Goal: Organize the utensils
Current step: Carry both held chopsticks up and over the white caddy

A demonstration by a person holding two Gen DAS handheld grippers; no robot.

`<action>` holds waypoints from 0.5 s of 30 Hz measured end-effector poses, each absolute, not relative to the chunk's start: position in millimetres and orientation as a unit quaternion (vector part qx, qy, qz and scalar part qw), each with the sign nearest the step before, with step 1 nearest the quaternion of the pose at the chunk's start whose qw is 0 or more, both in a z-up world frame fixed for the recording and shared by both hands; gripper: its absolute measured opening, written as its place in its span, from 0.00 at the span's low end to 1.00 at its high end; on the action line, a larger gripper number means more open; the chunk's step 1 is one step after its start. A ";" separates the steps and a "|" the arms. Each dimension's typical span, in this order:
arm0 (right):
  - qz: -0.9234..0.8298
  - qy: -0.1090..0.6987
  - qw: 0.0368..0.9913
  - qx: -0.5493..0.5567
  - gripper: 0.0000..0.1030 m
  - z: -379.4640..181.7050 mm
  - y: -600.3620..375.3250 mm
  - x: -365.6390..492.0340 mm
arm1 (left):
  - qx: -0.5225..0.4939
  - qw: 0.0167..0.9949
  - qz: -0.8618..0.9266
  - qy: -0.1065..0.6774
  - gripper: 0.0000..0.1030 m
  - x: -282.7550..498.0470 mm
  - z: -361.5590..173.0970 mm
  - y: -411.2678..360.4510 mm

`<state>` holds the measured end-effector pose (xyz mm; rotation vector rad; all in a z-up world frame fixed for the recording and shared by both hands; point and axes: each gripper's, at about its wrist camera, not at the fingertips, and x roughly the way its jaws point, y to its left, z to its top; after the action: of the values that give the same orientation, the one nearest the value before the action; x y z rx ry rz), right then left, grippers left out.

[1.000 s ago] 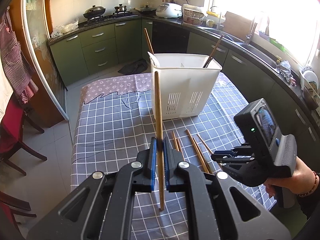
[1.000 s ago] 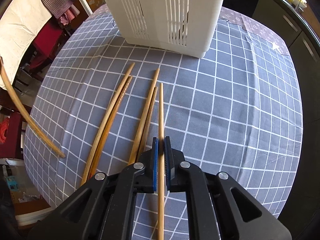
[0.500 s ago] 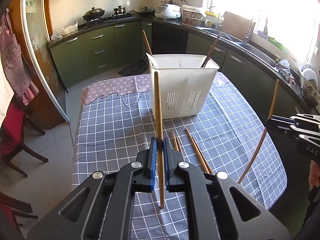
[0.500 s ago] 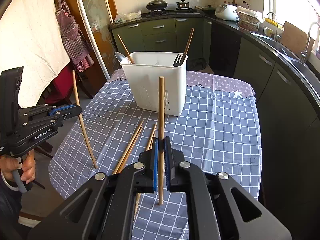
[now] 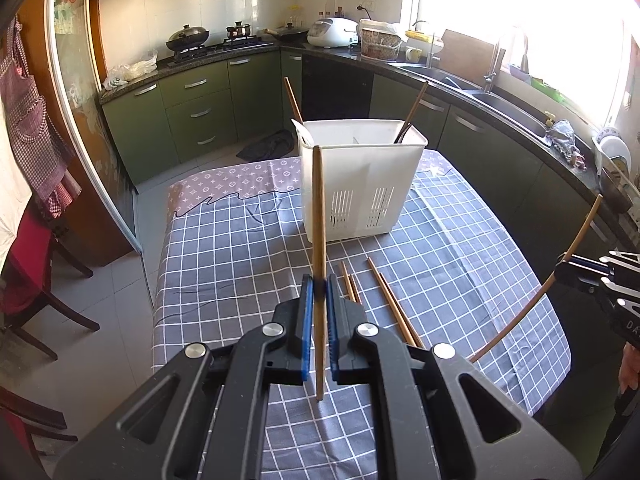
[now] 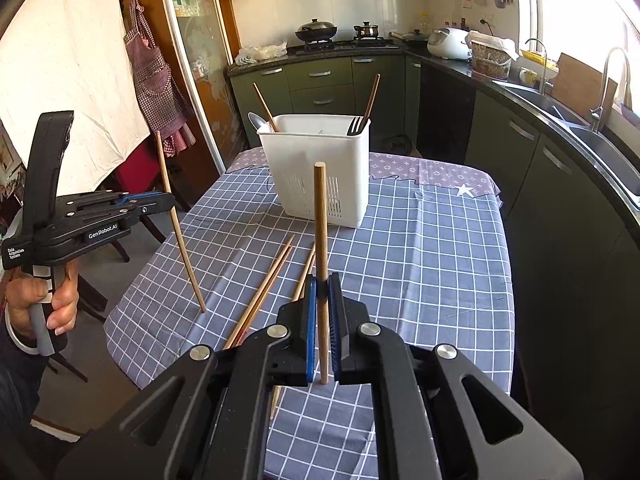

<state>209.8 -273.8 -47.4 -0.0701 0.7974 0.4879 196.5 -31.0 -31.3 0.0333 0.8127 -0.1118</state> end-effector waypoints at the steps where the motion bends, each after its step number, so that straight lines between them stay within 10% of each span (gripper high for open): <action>1: 0.235 0.384 0.892 -0.033 0.06 -47.5 -274.2 210.1 | 0.017 0.917 -0.054 0.395 0.06 195.7 -30.9 -31.6; 15: 0.240 0.385 0.891 -0.030 0.07 -49.5 -273.8 212.9 | 0.022 0.916 -0.056 0.396 0.06 197.4 -27.2 -35.9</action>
<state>212.9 -273.8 -49.5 -0.0624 0.7996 0.4988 197.4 -35.9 -27.2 0.0461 0.8153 -0.1144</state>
